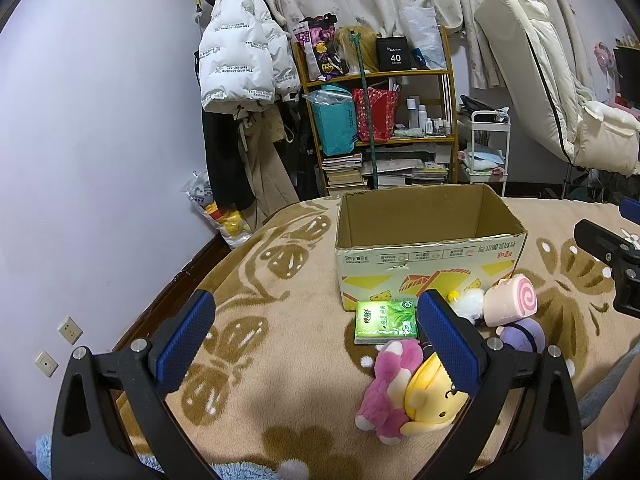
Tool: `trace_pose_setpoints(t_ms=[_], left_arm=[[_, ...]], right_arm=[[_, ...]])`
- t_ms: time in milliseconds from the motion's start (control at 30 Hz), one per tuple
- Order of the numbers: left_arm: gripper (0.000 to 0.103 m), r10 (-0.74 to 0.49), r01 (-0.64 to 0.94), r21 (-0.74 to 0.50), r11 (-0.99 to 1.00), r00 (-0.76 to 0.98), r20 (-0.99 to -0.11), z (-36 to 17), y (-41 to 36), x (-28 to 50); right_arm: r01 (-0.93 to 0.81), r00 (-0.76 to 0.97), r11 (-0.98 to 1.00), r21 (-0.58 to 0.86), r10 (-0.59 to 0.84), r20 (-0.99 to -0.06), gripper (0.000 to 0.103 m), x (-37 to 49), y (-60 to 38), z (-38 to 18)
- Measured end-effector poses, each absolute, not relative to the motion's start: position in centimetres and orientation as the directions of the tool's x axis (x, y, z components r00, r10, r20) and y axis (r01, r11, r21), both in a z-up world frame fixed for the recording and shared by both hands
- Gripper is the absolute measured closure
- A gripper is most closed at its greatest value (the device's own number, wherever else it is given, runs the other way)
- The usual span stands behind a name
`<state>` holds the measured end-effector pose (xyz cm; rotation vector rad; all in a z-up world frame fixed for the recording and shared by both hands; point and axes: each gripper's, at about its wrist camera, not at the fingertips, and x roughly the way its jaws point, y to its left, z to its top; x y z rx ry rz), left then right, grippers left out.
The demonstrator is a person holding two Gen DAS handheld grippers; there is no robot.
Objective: Organize soft objects
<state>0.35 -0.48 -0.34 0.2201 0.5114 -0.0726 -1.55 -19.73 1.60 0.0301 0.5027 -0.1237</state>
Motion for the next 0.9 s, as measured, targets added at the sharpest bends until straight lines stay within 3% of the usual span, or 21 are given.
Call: trace_pose_setpoints(t_ms=[900], left_arm=[[0.003, -0.017, 0.127, 0.190, 0.973, 0.868, -0.496, -0.34, -0.40, 0.56]], right_arm=[[0.119, 0.866, 0.993, -0.003, -0.106, -0.489, 0.000, -1.40, -19.67, 1.74]])
